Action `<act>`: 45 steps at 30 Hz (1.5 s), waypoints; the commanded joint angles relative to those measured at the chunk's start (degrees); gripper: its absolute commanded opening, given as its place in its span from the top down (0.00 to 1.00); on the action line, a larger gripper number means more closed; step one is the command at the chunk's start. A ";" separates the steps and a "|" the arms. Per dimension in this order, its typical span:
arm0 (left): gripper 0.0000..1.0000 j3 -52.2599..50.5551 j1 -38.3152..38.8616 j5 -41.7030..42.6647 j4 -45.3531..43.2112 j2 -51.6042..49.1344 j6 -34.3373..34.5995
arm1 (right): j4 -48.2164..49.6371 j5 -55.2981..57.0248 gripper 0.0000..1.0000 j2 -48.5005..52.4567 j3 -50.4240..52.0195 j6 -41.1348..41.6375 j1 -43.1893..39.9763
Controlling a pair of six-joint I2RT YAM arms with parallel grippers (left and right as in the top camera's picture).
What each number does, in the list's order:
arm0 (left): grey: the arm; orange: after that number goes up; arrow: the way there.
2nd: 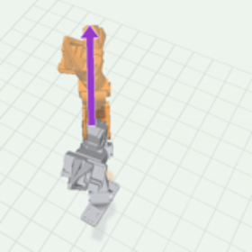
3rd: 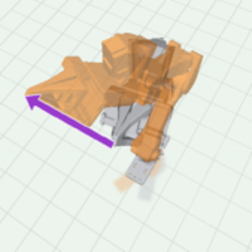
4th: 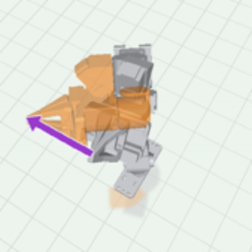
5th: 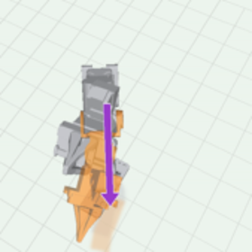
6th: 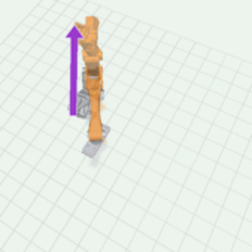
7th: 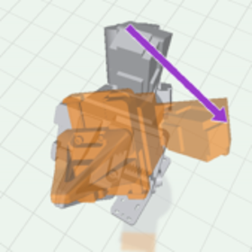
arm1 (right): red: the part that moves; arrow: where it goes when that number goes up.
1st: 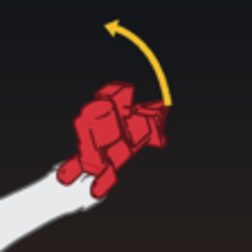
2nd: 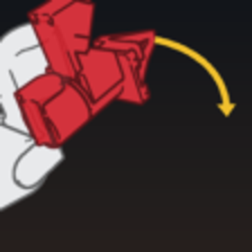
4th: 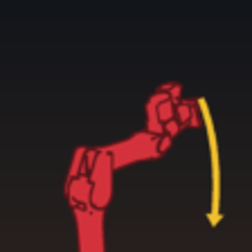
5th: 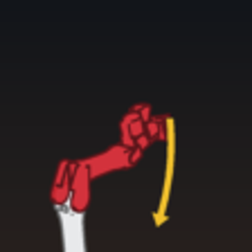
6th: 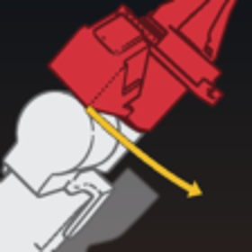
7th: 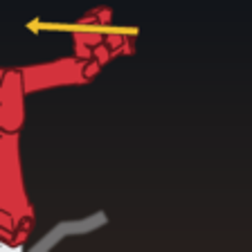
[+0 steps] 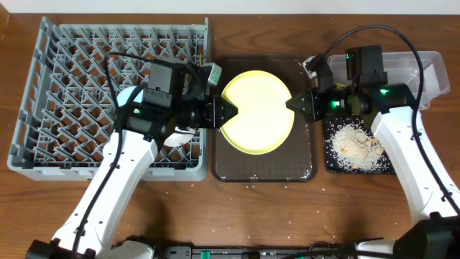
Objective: Sort waste into correct bins and load items into the dishwasher
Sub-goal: 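Grip the yellow plate edges with both grippers and lift it, then release the plate from the right gripper, keep it in the left, then insert the yellow plate upright into the rack with the left gripper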
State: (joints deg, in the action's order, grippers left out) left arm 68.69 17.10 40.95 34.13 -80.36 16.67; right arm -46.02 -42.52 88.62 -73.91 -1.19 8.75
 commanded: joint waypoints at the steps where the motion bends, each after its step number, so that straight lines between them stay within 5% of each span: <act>1: 0.92 1.07 -0.04 -4.87 -0.31 0.09 -2.03 | -0.39 -2.75 0.46 -0.55 -0.33 -2.73 0.37; 4: 0.92 2.27 -0.04 -14.21 2.16 1.11 -4.33 | -1.44 0.72 0.17 -0.55 -0.33 -2.05 -0.92; 10: 0.92 9.57 -0.04 -43.58 9.81 3.54 -11.13 | -3.34 6.10 0.08 -0.55 -0.33 3.21 -4.72; 17: 0.92 11.26 -0.04 -71.17 4.04 1.27 -19.71 | -3.32 6.80 0.01 -0.55 -0.33 4.37 -4.94; 21: 0.92 11.26 -0.02 -72.57 -0.20 -4.66 -24.83 | -3.28 8.85 0.01 -0.55 -0.33 6.10 -4.79; 37: 0.91 11.26 1.64 -79.60 -11.54 -21.53 -21.70 | -3.19 9.75 0.01 -0.55 -0.31 7.19 -4.31; 45: 0.57 11.28 1.64 -79.62 -11.13 -22.18 -15.54 | -2.86 9.75 0.01 -0.55 -0.31 7.19 -3.80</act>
State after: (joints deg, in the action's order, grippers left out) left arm 79.42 18.92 -36.47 22.90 -102.02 -1.67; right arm -48.82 -32.60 88.60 -73.89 5.52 4.56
